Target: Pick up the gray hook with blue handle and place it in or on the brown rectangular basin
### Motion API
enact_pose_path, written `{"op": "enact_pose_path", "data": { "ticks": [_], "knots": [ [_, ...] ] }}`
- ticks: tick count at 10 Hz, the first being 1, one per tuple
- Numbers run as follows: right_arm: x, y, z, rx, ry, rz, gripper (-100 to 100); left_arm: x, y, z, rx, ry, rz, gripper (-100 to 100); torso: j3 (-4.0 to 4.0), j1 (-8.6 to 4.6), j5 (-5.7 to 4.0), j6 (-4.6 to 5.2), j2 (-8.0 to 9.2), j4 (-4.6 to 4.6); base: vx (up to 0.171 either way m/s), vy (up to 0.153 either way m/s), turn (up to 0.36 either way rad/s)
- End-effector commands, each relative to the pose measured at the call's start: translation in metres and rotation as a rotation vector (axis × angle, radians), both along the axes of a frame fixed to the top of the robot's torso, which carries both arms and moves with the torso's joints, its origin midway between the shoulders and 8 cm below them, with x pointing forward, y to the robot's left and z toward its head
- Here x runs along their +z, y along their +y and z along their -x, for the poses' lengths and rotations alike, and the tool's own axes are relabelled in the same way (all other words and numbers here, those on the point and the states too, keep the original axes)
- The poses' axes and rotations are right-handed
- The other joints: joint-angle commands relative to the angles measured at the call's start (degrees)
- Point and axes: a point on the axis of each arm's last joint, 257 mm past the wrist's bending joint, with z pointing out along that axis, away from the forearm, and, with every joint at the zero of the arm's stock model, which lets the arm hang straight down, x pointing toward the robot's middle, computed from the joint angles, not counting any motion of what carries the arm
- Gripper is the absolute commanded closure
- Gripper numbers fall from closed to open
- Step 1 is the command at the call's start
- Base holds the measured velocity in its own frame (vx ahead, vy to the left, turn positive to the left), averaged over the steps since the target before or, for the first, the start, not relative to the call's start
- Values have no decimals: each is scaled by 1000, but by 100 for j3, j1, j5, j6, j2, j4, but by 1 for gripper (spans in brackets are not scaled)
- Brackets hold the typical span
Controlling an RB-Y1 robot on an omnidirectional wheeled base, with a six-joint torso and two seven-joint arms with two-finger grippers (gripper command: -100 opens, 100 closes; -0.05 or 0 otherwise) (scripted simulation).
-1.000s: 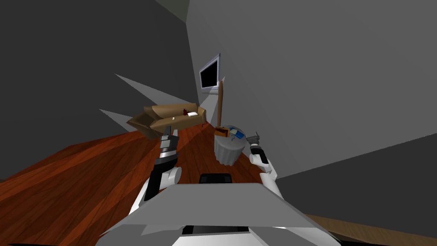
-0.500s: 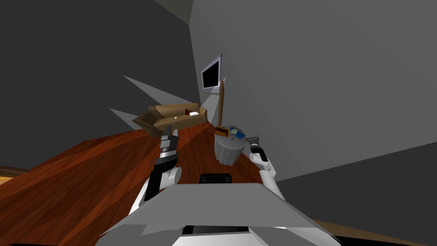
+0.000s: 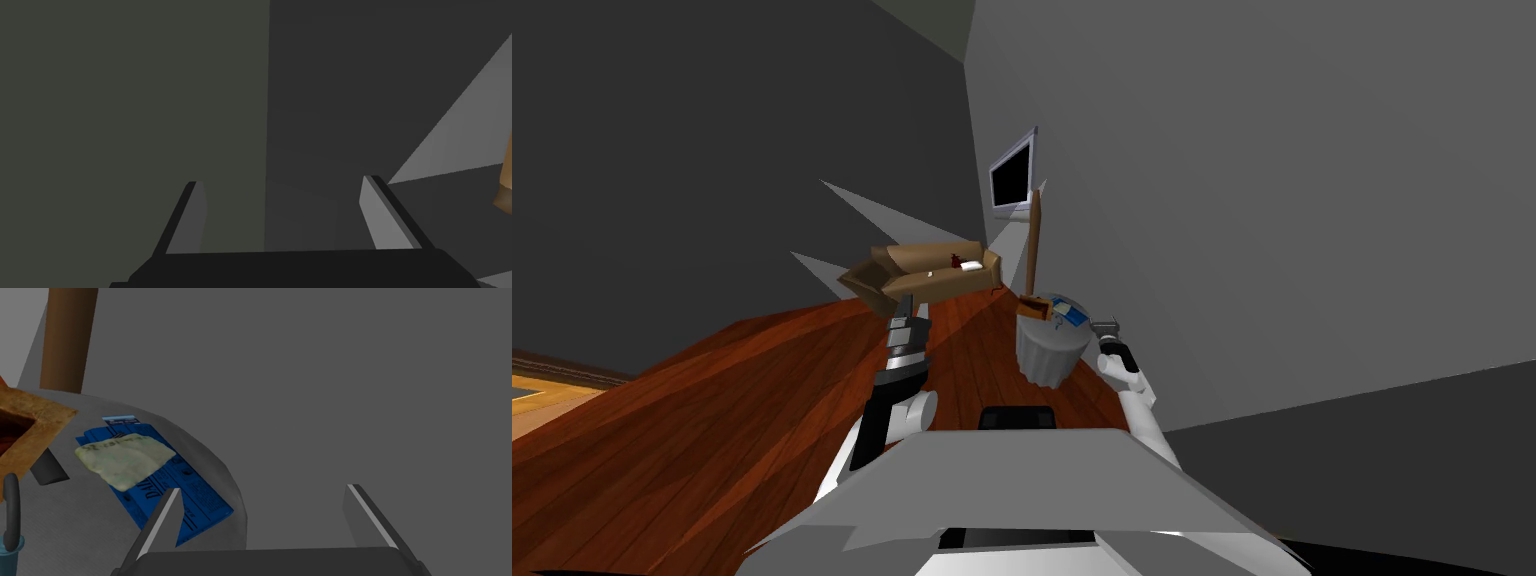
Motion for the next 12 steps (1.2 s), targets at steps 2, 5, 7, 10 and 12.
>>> {"op": "enact_pose_path", "data": {
  "ticks": [2, 5, 7, 10, 12],
  "knots": [
    [-17, -8, 0, -14, 11, -101, -100, 0, 0, 0, 0, 0, 0, 0, 1, -8, -2, 5, 3, 0, -22, -42, 49],
    [-37, -19, -5, -41, 27, -239, -100, 0, 0, 0, 0, 0, 0, 0, 2, -9, -3, 6, 3, 0, -24, -44, 88],
    [-53, -28, -10, -67, 43, -348, -100, 0, 0, 0, 0, 0, 0, 0, 1, -4, -1, 1, 1, 0, -29, -46, 131],
    [-64, -34, -16, -93, 43, -475, -100, 0, 0, 0, 0, 0, 0, 0, -3, 8, 1, 6, -5, -1, -7, -14, 44],
    [-76, -35, -13, -109, 45, -535, -100, 0, 0, 0, 0, 0, 0, 0, -4, 10, 1, 6, -6, -2, -3, 1, 28]
  ]
}}
